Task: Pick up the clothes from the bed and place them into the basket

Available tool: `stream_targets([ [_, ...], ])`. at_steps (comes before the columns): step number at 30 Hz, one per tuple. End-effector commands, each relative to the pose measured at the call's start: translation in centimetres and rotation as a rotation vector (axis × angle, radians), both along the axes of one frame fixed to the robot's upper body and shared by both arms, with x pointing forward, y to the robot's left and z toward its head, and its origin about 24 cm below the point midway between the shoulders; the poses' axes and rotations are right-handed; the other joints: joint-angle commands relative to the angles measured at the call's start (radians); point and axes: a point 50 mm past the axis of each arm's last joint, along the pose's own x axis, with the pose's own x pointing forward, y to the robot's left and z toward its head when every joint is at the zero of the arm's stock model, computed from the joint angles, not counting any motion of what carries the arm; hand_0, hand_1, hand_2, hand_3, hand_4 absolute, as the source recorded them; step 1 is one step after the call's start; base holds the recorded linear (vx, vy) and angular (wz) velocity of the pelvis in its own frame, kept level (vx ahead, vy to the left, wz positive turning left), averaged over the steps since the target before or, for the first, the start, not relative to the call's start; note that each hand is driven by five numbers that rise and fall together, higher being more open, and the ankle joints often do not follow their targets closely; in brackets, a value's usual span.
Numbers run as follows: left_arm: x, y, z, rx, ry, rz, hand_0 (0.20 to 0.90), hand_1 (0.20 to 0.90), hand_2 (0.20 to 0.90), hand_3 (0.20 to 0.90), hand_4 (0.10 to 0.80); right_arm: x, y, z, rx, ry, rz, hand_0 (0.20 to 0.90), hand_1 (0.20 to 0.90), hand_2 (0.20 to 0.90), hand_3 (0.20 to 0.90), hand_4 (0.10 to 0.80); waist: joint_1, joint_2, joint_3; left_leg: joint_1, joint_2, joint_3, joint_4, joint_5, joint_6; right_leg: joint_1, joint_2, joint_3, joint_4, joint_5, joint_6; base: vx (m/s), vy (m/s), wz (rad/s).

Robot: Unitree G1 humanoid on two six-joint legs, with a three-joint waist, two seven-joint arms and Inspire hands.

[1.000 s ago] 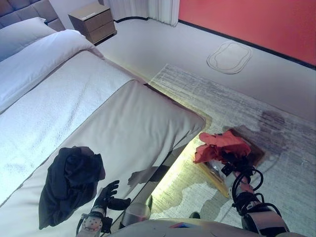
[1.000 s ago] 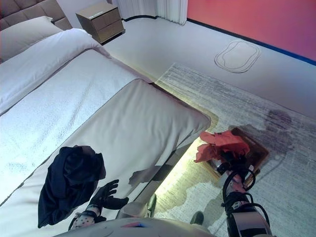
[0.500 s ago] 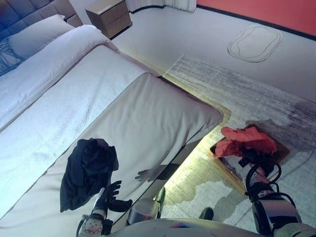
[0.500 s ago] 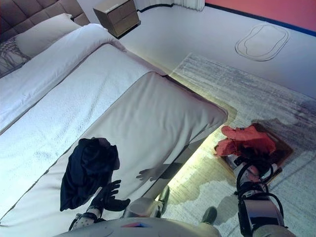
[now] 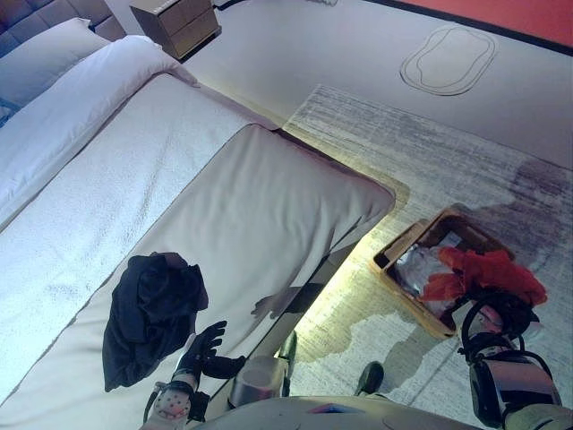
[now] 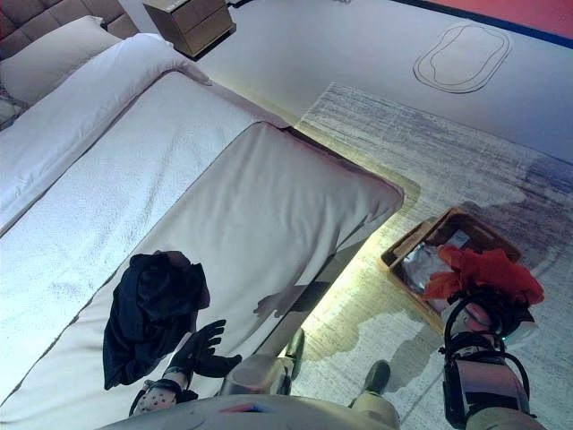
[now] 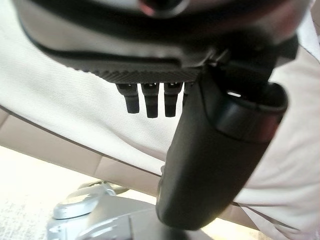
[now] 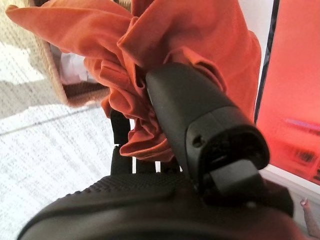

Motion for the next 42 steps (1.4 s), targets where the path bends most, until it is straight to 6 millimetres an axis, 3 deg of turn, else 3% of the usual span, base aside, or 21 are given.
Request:
stream_targets([
  [1, 1.9, 1.4, 1.3, 0.041, -0.091, -0.016, 0.900, 0.900, 0.900, 0.900, 0.800, 1.1, -4.2, 4.7, -0.180, -0.095, -0.017, 0.300, 0.300, 0.300, 0.200, 0.100, 0.015, -0.013, -0.018, -0.072, -0.024, -0.039, 0.001, 0.012, -0.015, 0.030, -0.016, -0.080, 0.075, -0.057, 0.027, -0.020, -0.039, -0.01],
  [11, 2.4, 1.9, 1.6, 0.048, -0.107, -0.007, 0.900, 0.900, 0.900, 0.900, 0.800, 1.6, -5.9, 6.6, -0.211, -0.130, 0.038, 0.300, 0.300, 0.300, 0.200, 0.100, 0.004, -0.005, -0.002, -0.075, -0.022, -0.040, -0.006, 0.010, -0.018, 0.013, -0.012, -0.071, 0.072, -0.052, 0.028, -0.032, -0.014, -0.06],
  [29, 2.2, 2.2, 1.5, 0.043, -0.094, 0.011, 0.900, 0.900, 0.900, 0.900, 0.800, 3.2, -5.5, 7.4, -0.231, -0.146, 0.171, 0.300, 0.300, 0.300, 0.200, 0.100, 0.012, -0.003, -0.003, -0.057, -0.021, -0.048, -0.005, 0.001, -0.020, 0.014, -0.019, -0.085, 0.089, -0.063, 0.023, 0.020, 0.003, 0.01],
  [30, 2.1, 2.2, 1.5, 0.040, -0.091, 0.011, 0.900, 0.900, 0.900, 0.900, 0.800, 3.4, -5.3, 7.4, -0.226, -0.149, 0.198, 0.481, 0.481, 0.481, 0.411, 0.311, 0.013, -0.003, -0.002, -0.057, -0.020, -0.049, -0.004, 0.001, -0.020, 0.013, -0.019, -0.087, 0.092, -0.063, 0.022, 0.032, -0.007, 0.00],
  [31, 2.1, 2.2, 1.5, 0.038, -0.090, 0.012, 0.900, 0.900, 0.900, 0.900, 0.800, 3.6, -5.2, 7.4, -0.228, -0.151, 0.215, 0.764, 0.764, 0.764, 0.741, 0.641, 0.014, -0.003, -0.001, -0.056, -0.020, -0.050, -0.003, 0.001, -0.020, 0.014, -0.020, -0.088, 0.093, -0.064, 0.022, 0.030, -0.009, 0.00],
  [32, 2.1, 2.2, 1.5, 0.037, -0.090, 0.011, 0.900, 0.900, 0.900, 0.900, 0.800, 3.8, -5.0, 7.4, -0.226, -0.150, 0.241, 0.900, 0.900, 0.900, 0.900, 0.800, 0.015, -0.004, -0.001, -0.056, -0.021, -0.051, -0.003, 0.000, -0.020, 0.014, -0.020, -0.089, 0.094, -0.065, 0.021, 0.000, 0.000, 0.00],
  [42, 1.1, 2.9, 1.2, 0.015, -0.031, 0.018, 0.900, 0.900, 0.900, 0.900, 0.800, 3.2, -4.5, 5.7, -0.158, -0.103, 0.362, 0.900, 0.900, 0.900, 0.900, 0.800, 0.017, -0.011, -0.005, -0.039, -0.021, -0.050, -0.003, -0.007, -0.018, 0.025, -0.017, -0.091, 0.095, -0.067, 0.021, 0.039, -0.009, 0.01],
])
